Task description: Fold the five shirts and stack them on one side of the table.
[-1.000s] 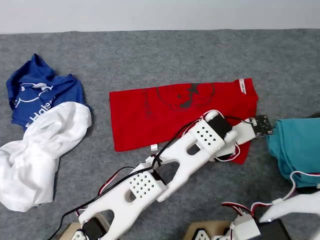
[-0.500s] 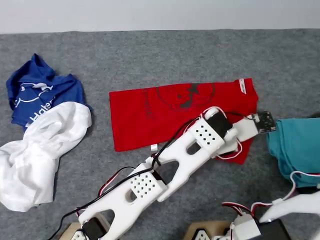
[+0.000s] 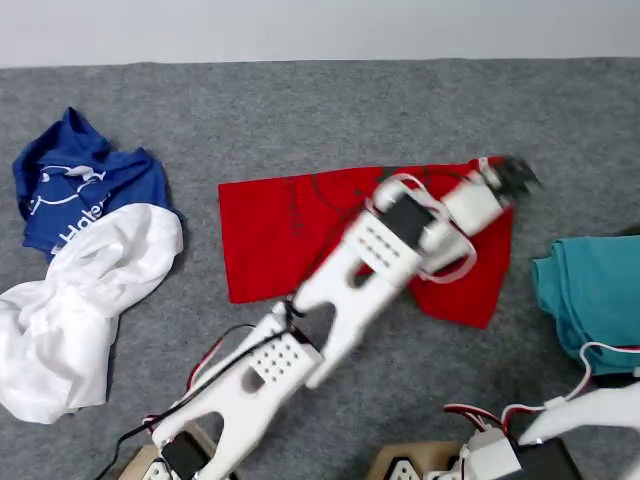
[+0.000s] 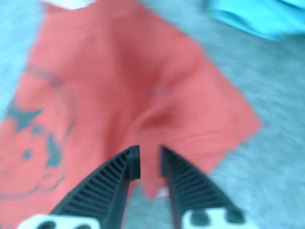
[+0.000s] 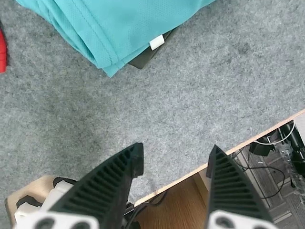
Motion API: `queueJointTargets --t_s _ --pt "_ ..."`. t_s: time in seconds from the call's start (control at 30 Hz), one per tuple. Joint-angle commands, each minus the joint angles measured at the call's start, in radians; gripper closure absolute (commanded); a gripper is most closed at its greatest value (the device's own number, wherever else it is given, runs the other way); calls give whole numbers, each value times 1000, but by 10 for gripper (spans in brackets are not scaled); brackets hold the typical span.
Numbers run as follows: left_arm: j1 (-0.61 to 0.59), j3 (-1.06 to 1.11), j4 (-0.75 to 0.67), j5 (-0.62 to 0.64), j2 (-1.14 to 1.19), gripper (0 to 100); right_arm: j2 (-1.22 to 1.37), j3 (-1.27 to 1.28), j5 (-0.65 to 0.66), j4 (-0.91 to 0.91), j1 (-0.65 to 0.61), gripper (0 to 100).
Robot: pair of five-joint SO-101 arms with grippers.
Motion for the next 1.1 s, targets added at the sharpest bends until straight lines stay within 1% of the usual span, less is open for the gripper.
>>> queueJointTargets --t_s 0.0,0.13,0.2,0.37,0.43,0.53,0.63,0.73,0.87,1.07 --pt "-124 -41 29 138 -64 801 -39 -6 9 35 5 768" --pt "-239 97 29 181 -137 801 -39 -6 11 31 5 768" --pt "-284 234 29 184 -206 801 -39 -8 12 28 5 768" --pt "-404 621 26 189 -430 821 -38 -8 86 31 -12 768" --pt "-462 748 25 195 -505 831 -38 -8 87 28 -12 768" --pt "-566 889 23 244 -583 831 -38 -8 87 28 -12 768" --pt "-658 977 18 258 -601 830 -38 -8 87 28 -12 768" --pt "-715 1055 15 250 -600 828 -38 -8 87 28 -12 768" --pt "-750 1115 15 238 -600 790 -38 -8 89 30 -12 768" --pt "-747 1125 14 236 -598 763 -39 -8 89 33 -7 768"
